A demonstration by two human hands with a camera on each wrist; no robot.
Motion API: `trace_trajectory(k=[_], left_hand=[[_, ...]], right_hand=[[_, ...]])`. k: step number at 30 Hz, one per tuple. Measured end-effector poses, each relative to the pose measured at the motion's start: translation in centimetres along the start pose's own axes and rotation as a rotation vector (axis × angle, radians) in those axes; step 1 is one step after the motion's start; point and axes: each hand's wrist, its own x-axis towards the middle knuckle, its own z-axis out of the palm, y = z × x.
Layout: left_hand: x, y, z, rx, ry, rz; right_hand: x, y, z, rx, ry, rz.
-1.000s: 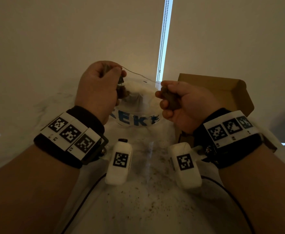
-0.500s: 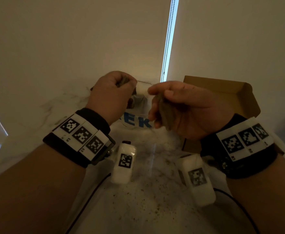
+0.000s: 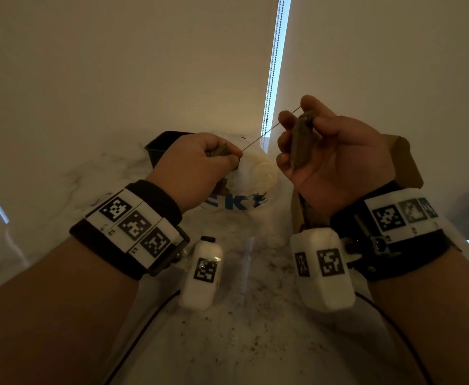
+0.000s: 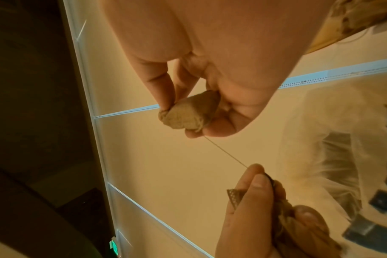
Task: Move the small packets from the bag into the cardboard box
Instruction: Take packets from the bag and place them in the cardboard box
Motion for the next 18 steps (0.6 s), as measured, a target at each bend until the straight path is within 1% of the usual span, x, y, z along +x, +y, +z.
trace_trajectory(k=[5, 10, 14, 18], left_hand=[[0.23, -0.37, -0.28, 0.019, 0.047, -0.005], [0.21, -0.32, -0.30, 0.046, 0.042, 0.008], [0.02, -0.06, -0.37, 0.091, -0.046, 0.033], [-0.54, 0.49, -0.03, 0.130, -0.192, 0.055]], right_hand=[[-0.12, -0.06, 0.07, -0.016, 0.039, -0.015], [-0.12, -0.08, 0.16, -0.045, 0.074, -0.021], [-0.03, -0.12, 0.13, -0.057, 0.100, -0.050], [0.68, 0.07, -0.49, -0.062, 0.228, -0.085]])
